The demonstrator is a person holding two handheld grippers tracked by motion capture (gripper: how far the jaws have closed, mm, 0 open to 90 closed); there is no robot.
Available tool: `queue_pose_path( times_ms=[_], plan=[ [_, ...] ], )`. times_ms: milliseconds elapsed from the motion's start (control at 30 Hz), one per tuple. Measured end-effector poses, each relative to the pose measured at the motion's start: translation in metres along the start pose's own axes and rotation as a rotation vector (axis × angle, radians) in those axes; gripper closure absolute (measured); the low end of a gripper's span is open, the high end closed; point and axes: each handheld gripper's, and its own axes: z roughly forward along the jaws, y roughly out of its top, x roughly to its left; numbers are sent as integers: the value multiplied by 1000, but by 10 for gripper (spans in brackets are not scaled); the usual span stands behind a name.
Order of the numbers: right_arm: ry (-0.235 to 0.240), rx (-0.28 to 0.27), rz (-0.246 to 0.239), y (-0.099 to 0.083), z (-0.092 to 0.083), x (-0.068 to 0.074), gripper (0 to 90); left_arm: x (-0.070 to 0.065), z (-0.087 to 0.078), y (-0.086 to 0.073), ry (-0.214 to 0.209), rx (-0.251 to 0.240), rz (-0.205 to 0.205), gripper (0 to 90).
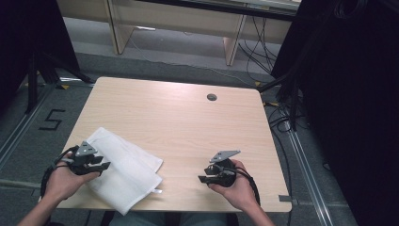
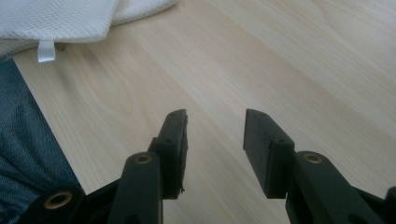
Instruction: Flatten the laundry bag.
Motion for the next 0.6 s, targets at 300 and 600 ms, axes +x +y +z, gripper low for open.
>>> queue_pose_path(
  times_ms=[300,600],
  plan=[
    [-28,16,10,-5,-7,-5,597,-8,-7,4,-24,63,80,806],
    [-24,19,7,-3,-1,-1,598,-9,-2,-6,-27,305,131,894]
  ],
)
